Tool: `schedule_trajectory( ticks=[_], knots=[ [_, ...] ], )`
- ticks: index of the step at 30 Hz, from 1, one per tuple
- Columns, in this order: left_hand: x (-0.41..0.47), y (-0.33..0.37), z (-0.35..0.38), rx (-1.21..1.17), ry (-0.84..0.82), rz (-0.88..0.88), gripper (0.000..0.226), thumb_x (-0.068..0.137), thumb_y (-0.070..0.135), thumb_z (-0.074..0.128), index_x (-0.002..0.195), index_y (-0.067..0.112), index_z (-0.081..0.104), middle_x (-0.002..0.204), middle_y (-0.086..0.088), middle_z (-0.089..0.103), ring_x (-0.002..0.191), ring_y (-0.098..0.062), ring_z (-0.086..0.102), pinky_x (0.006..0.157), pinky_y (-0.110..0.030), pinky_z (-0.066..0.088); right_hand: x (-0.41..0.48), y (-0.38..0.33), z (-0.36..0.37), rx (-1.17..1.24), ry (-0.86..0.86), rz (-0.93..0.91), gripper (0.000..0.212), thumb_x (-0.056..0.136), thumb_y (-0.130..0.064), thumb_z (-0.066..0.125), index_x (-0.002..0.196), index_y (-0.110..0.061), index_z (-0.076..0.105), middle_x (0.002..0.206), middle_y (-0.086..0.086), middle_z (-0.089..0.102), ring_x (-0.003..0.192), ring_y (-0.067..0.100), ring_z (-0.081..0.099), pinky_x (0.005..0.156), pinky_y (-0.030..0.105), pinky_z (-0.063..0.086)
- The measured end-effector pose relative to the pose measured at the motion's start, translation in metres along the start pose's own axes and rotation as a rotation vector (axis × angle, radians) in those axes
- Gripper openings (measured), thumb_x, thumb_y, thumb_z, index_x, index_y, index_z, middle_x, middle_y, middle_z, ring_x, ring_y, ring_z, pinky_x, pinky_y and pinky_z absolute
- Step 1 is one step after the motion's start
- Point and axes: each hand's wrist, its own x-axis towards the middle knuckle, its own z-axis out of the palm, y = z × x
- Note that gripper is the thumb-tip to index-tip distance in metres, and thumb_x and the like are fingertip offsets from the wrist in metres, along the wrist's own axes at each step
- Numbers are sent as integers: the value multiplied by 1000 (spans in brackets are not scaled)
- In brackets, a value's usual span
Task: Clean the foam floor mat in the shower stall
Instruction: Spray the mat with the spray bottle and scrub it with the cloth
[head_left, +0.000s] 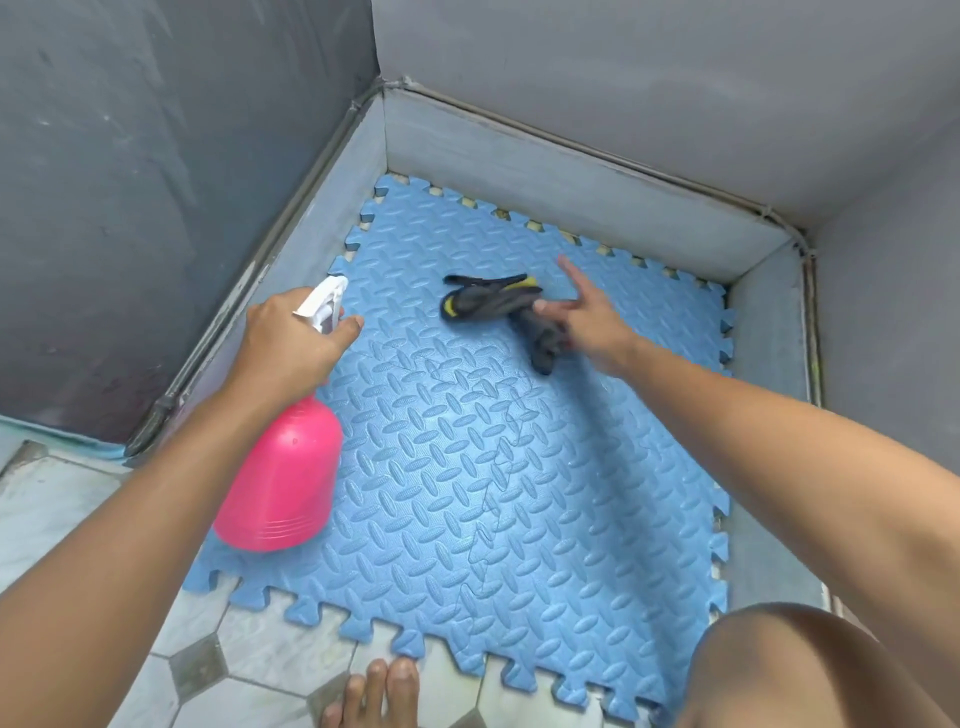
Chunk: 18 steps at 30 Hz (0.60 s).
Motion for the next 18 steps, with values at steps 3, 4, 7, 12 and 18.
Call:
schedule_trajectory(
  ticks=[3, 4, 7, 12, 18],
  knots=[
    [2, -1, 0, -13, -24, -9, 42, 82, 47, 73, 74, 10, 58, 70, -16, 63, 70, -38, 71, 73, -52, 61, 8, 38, -50, -224, 322, 247, 49, 100, -27, 53, 147, -26, 39, 98, 15, 68, 87, 28, 66, 72, 38, 56],
    [3, -1, -1, -12, -31, -7, 42, 80, 50, 71, 74, 10, 59, 69, -14, 62, 69, -37, 71, 74, -52, 61, 7, 48, -62, -353, 441, 234, 43, 102, -33, 48, 143, -21, 44, 106, 17, 67, 99, 32, 64, 81, 41, 53],
    [4, -1, -1, -4, -37, -9, 43, 79, 51, 69, 75, 9, 61, 69, -14, 63, 69, -37, 71, 74, -53, 62, -1, 47, -61, -452, 490, 2, 44, 100, -51, 39, 135, -26, 50, 123, 12, 58, 116, 27, 56, 96, 42, 46],
    [5, -4, -2, -52, -37, -70, 53, 76, 55, 69, 89, 3, 65, 79, -19, 74, 69, -32, 76, 68, -52, 64, 8, 39, -8, -704, 220, -101, 60, 98, -47, 53, 152, -28, 36, 140, 14, 38, 130, 34, 39, 102, 45, 42],
    [6, -16, -5, -116, 9, -80, 52, 74, 55, 73, 91, 6, 68, 80, -18, 73, 81, -38, 75, 67, -56, 63, -23, -10, 95, -492, 189, -238, 55, 99, -38, 54, 150, -19, 42, 131, 10, 42, 101, 28, 58, 88, 36, 50]
  ],
)
